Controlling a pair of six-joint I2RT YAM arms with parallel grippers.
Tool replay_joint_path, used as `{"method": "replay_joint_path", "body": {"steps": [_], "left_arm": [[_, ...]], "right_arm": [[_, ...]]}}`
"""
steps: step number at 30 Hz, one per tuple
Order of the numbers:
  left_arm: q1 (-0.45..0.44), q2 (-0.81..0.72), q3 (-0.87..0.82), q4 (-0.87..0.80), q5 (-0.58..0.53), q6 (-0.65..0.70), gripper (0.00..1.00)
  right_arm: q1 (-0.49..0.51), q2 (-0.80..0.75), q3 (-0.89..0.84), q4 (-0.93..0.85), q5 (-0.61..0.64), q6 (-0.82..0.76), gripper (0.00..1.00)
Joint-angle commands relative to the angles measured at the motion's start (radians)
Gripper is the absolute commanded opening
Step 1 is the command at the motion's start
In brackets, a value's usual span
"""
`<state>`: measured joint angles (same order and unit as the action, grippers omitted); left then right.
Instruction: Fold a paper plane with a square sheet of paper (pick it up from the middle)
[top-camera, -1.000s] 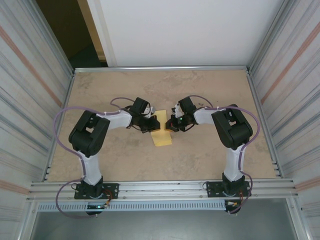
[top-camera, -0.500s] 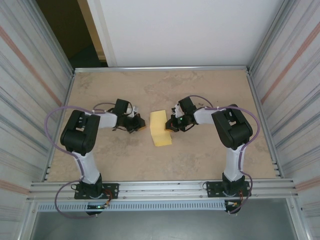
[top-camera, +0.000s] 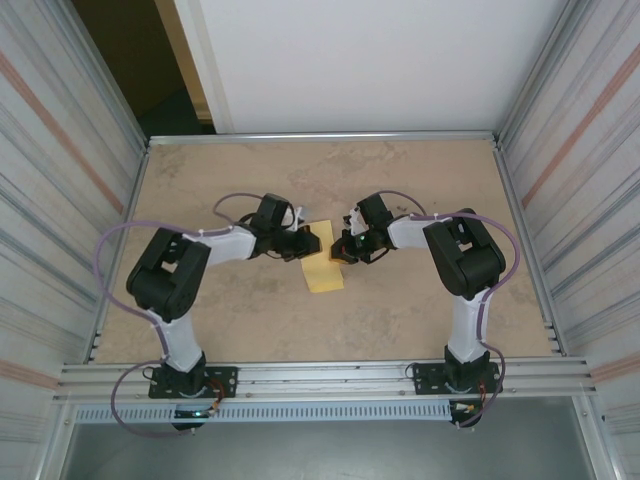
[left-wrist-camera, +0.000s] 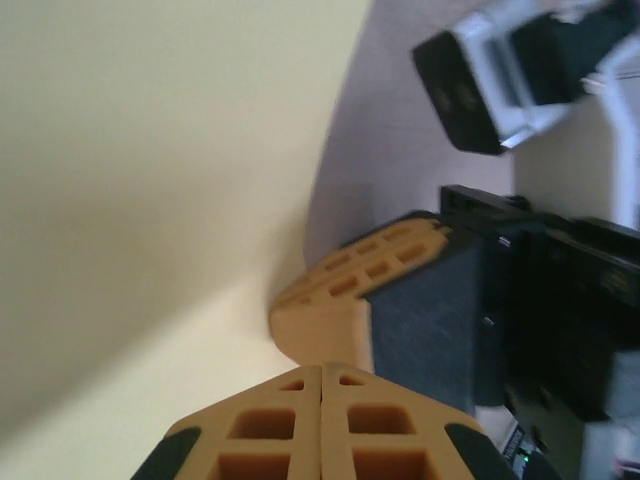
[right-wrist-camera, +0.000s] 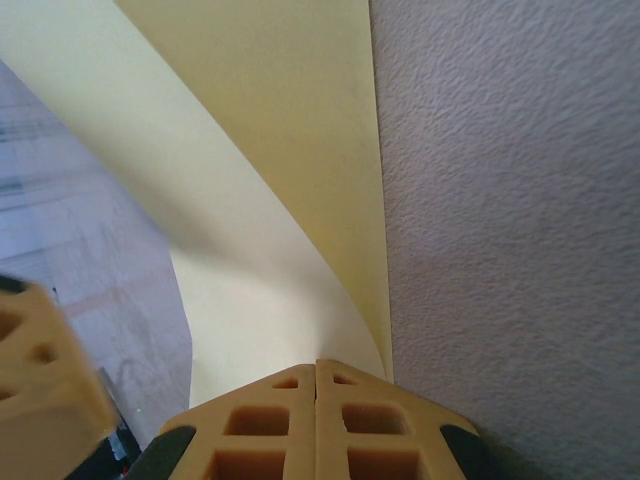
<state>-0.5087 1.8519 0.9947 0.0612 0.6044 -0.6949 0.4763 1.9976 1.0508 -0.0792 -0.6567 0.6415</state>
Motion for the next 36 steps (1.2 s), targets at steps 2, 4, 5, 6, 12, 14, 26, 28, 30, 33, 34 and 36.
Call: {"method": "replay_joint_path", "body": {"steps": [2, 4, 5, 6, 12, 14, 26, 28, 30, 33, 34, 36], "left_arm": [[0.031, 0.068, 0.056, -0.014, -0.027, 0.015, 0.07], [0.054, 0.084, 0.069, -0.047, -0.057, 0.042, 0.07], [0.071, 0.094, 0.072, -0.066, -0.071, 0.051, 0.06], [0.094, 0.101, 0.066, -0.068, -0.074, 0.055, 0.06], [0.228, 0.124, 0.052, -0.101, -0.077, 0.121, 0.06], [0.262, 0.118, 0.058, -0.112, -0.06, 0.135, 0.07], [0.136, -0.024, -0.006, 0.02, 0.043, 0.074, 0.07], [0.106, 0.023, 0.027, 0.027, 0.044, 0.064, 0.07], [0.09, 0.076, 0.076, -0.008, 0.03, 0.066, 0.07], [0.095, 0.134, 0.142, -0.083, -0.033, 0.06, 0.06], [0.104, 0.15, 0.164, -0.115, -0.044, 0.058, 0.06], [0.124, 0.156, 0.17, -0.107, -0.048, 0.048, 0.06]], "right_arm": [[-0.006, 0.158, -0.116, -0.234, 0.307, -0.046, 0.0], [-0.007, 0.159, -0.116, -0.233, 0.308, -0.048, 0.0], [-0.008, 0.159, -0.119, -0.233, 0.308, -0.049, 0.0], [-0.008, 0.161, -0.12, -0.23, 0.308, -0.049, 0.0], [-0.009, 0.164, -0.122, -0.227, 0.318, -0.049, 0.0], [-0.01, 0.163, -0.125, -0.226, 0.32, -0.051, 0.0], [-0.011, 0.172, -0.12, -0.238, 0.321, -0.056, 0.0], [-0.011, 0.176, -0.121, -0.237, 0.322, -0.058, 0.0], [-0.012, 0.178, -0.121, -0.239, 0.322, -0.059, 0.0], [-0.011, 0.172, -0.126, -0.237, 0.327, -0.061, 0.0], [-0.011, 0.17, -0.128, -0.236, 0.327, -0.062, 0.0], [-0.013, 0.167, -0.127, -0.237, 0.328, -0.066, 0.0]]}}
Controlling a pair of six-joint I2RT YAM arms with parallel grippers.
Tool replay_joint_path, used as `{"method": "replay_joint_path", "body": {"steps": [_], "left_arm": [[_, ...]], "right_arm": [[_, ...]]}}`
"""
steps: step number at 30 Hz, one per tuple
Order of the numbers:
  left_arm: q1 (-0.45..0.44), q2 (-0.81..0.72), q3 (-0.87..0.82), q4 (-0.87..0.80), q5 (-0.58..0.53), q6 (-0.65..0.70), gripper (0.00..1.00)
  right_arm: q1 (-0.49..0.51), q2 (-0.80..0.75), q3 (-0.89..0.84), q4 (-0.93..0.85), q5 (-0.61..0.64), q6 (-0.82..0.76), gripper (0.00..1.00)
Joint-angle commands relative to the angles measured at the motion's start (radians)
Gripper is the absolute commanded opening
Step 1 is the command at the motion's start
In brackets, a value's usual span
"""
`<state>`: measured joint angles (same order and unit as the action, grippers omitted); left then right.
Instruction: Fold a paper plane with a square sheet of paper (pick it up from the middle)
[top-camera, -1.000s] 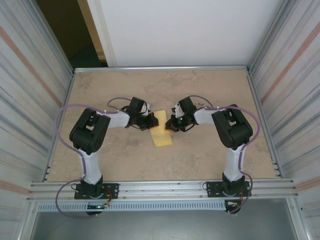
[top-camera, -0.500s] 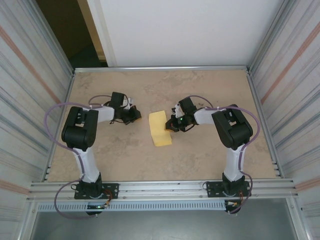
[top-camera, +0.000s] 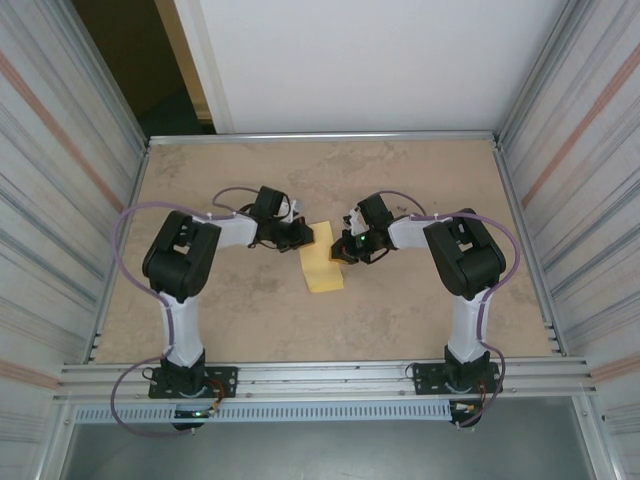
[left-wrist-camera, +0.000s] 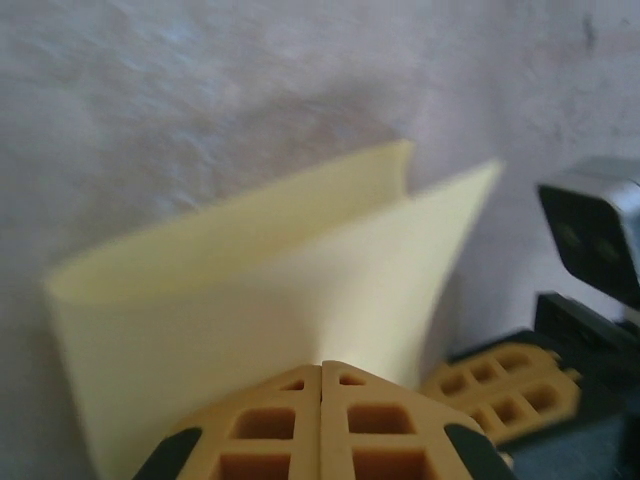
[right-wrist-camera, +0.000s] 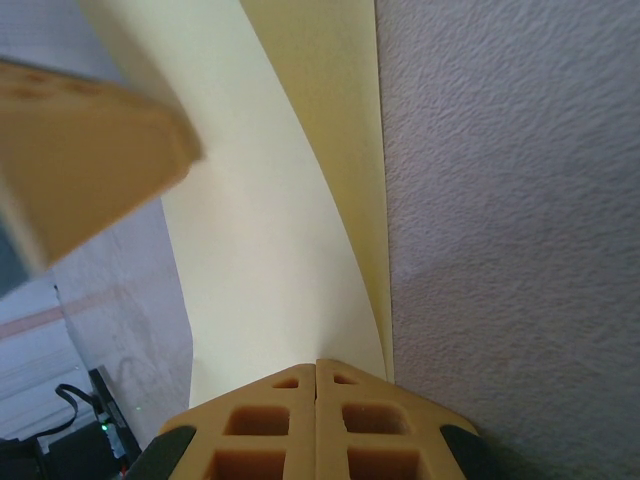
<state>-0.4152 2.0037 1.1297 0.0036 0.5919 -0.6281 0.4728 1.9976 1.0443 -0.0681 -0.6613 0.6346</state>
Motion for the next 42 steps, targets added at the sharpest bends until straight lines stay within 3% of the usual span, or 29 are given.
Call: {"method": "replay_joint_path", "body": {"steps": [1, 10, 14, 21, 30, 35, 42], "left_arm": [[0.039, 0.004, 0.037, -0.049, -0.048, -0.018, 0.06], [0.174, 0.085, 0.117, -0.171, -0.055, 0.057, 0.07], [0.202, 0.04, 0.126, -0.193, -0.025, 0.074, 0.07], [0.157, -0.152, 0.043, -0.112, 0.027, 0.025, 0.09], [0.008, -0.064, 0.003, -0.032, 0.018, -0.032, 0.08], [0.02, 0.008, 0.026, -0.039, -0.003, -0.018, 0.08], [0.125, 0.085, 0.073, -0.071, -0.004, 0.04, 0.08]], "right_arm": [[-0.01, 0.166, -0.121, -0.251, 0.334, -0.06, 0.0], [-0.013, 0.16, -0.121, -0.245, 0.334, -0.057, 0.0], [-0.014, 0.151, -0.128, -0.231, 0.328, -0.047, 0.0], [-0.002, 0.14, -0.137, -0.214, 0.317, -0.02, 0.0], [-0.003, 0.154, -0.142, -0.209, 0.318, -0.016, 0.0], [-0.01, 0.155, -0.15, -0.211, 0.324, -0.021, 0.0], [-0.017, 0.153, -0.159, -0.206, 0.328, -0.021, 0.0]]}}
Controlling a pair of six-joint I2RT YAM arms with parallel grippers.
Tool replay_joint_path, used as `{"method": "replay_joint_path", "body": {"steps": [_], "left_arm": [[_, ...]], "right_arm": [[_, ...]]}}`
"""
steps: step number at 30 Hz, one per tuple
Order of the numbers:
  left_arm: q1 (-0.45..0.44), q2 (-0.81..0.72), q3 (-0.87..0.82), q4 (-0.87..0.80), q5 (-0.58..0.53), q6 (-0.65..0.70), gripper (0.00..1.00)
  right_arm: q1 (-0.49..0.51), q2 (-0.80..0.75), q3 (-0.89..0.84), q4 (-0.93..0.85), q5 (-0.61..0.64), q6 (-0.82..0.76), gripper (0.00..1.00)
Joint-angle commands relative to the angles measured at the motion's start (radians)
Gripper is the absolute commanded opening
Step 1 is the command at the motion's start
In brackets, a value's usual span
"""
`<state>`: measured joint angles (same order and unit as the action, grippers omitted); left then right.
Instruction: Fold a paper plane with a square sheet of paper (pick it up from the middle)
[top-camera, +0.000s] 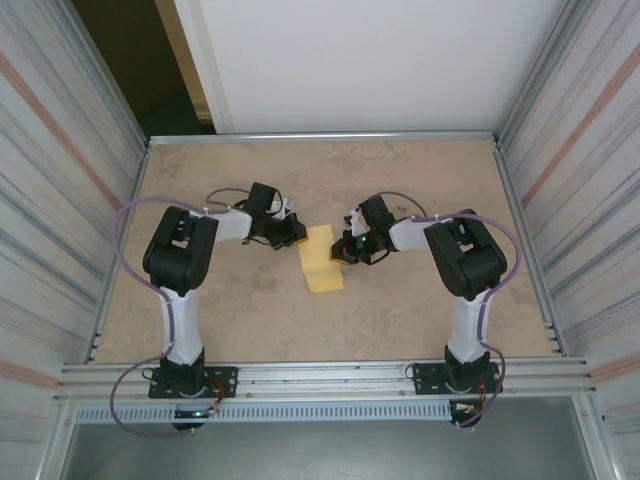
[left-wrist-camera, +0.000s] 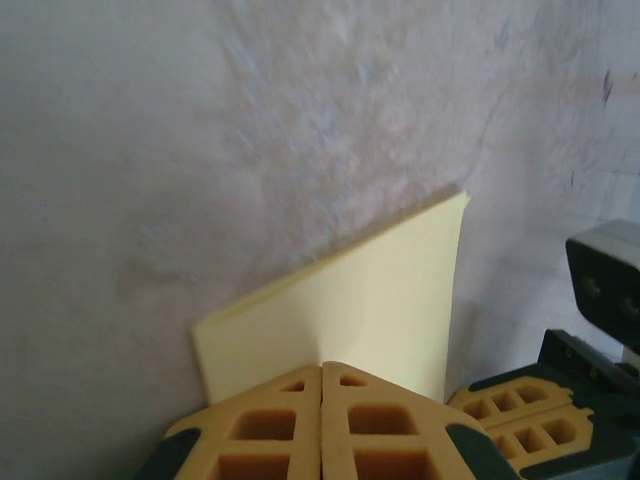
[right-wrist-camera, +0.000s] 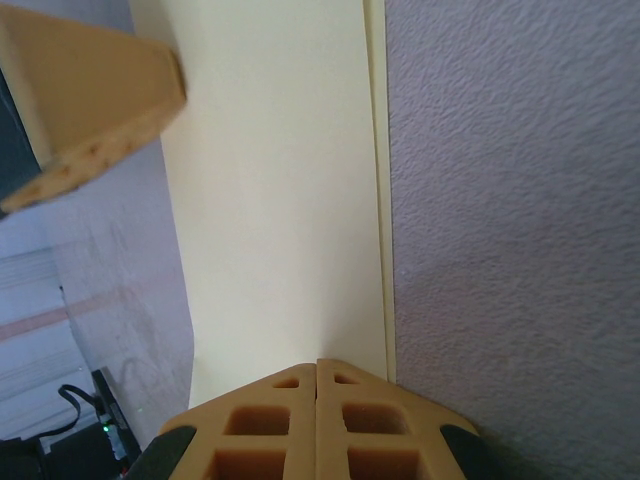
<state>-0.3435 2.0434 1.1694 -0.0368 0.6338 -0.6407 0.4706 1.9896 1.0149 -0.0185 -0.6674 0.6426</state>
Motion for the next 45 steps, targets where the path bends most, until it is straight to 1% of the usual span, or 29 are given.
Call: {"method": "replay_joint_path", "body": {"steps": [1, 3, 6, 8, 11, 14, 19, 20, 21, 24, 27, 36, 42, 45], "left_arm": [[0.073, 0.08, 0.055, -0.051, -0.04, 0.067, 0.08], [0.098, 0.115, 0.109, -0.1, -0.031, 0.098, 0.08], [0.117, 0.124, 0.179, -0.162, -0.027, 0.127, 0.08], [0.117, 0.093, 0.196, -0.179, -0.029, 0.129, 0.07], [0.103, -0.016, 0.161, -0.169, -0.043, 0.108, 0.08], [0.053, -0.126, 0.059, -0.131, -0.112, 0.027, 0.08], [-0.082, -0.251, -0.078, -0.1, -0.159, -0.031, 0.07], [-0.1, -0.272, -0.106, -0.087, -0.162, -0.048, 0.08], [-0.112, -0.285, -0.138, -0.057, -0.14, -0.072, 0.07], [-0.133, -0.293, -0.219, 0.041, -0.039, -0.149, 0.07], [-0.157, -0.277, -0.258, 0.079, 0.018, -0.168, 0.07], [-0.188, -0.219, -0.248, 0.063, 0.052, -0.144, 0.06], [-0.189, -0.189, -0.256, 0.037, 0.038, -0.13, 0.05], [-0.188, -0.202, -0.297, 0.026, 0.011, -0.122, 0.05]], "right_arm": [[-0.016, 0.159, -0.13, -0.255, 0.336, -0.026, 0.0], [-0.016, 0.156, -0.129, -0.246, 0.335, -0.018, 0.0], [-0.016, 0.152, -0.136, -0.234, 0.336, -0.002, 0.0], [-0.016, 0.151, -0.137, -0.23, 0.333, 0.007, 0.0], [-0.011, 0.15, -0.141, -0.227, 0.329, 0.014, 0.0], [-0.005, 0.147, -0.148, -0.222, 0.328, 0.017, 0.0], [-0.004, 0.151, -0.155, -0.218, 0.332, 0.027, 0.0], [-0.004, 0.151, -0.157, -0.214, 0.331, 0.029, 0.0], [-0.004, 0.153, -0.159, -0.211, 0.33, 0.031, 0.0], [-0.004, 0.157, -0.16, -0.206, 0.327, 0.034, 0.0], [-0.004, 0.162, -0.161, -0.205, 0.327, 0.034, 0.0], [-0.003, 0.167, -0.16, -0.206, 0.33, 0.034, 0.0], [-0.008, 0.172, -0.159, -0.208, 0.332, 0.034, 0.0], [-0.012, 0.171, -0.164, -0.209, 0.338, 0.034, 0.0]]}}
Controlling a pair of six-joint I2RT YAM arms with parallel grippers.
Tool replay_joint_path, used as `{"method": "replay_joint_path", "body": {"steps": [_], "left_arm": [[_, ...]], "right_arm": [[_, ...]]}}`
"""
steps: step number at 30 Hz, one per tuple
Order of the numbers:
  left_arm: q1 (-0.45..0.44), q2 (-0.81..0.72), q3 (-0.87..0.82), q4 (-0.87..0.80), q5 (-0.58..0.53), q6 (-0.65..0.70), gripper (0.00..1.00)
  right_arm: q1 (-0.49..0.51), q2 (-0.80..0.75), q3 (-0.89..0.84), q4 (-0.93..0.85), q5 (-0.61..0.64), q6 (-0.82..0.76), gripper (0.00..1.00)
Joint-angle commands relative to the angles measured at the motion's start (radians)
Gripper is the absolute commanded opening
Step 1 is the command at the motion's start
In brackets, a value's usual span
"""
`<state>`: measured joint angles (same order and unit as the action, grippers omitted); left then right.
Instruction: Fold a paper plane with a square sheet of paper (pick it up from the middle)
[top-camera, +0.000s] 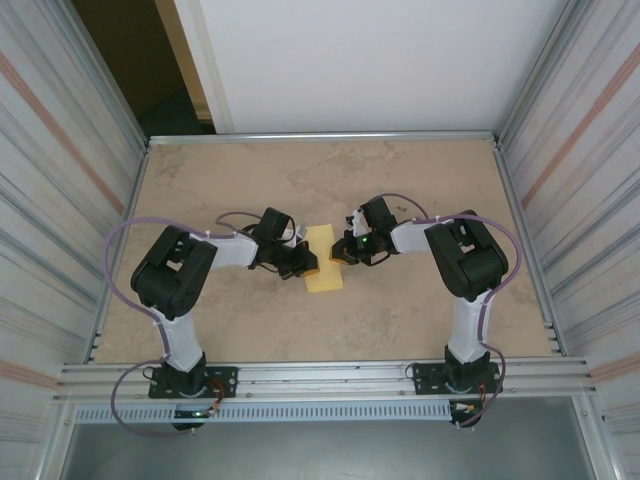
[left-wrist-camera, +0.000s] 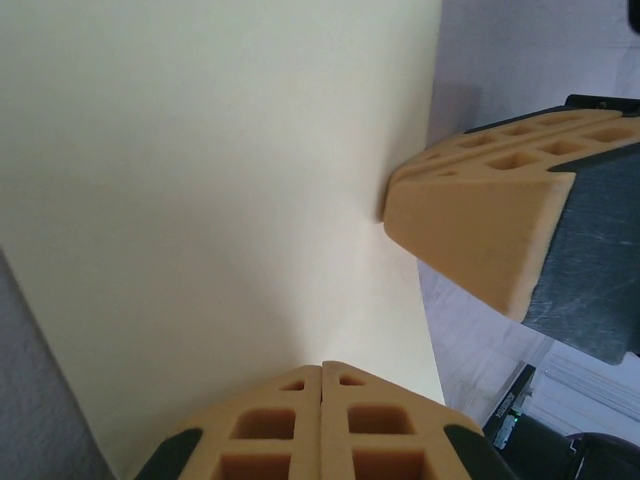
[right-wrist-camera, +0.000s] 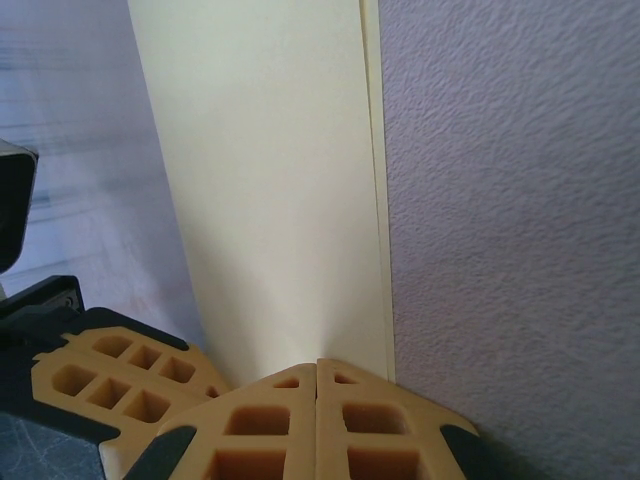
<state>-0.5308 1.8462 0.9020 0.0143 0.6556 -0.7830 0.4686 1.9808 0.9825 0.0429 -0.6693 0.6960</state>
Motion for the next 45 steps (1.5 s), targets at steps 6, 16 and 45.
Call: {"method": "replay_joint_path", "body": {"steps": [6, 16, 45], "left_arm": [[0.014, -0.067, -0.187, -0.006, -0.016, -0.005, 0.06], [0.048, -0.264, -0.243, -0.057, -0.035, 0.016, 0.07], [0.012, -0.102, -0.097, -0.074, 0.035, 0.213, 0.07]], "right_arm": [[-0.019, 0.175, -0.134, -0.27, 0.336, -0.024, 0.0], [-0.018, 0.156, -0.129, -0.277, 0.33, -0.029, 0.0], [0.136, -0.158, 0.031, -0.151, 0.175, 0.034, 0.0]]}}
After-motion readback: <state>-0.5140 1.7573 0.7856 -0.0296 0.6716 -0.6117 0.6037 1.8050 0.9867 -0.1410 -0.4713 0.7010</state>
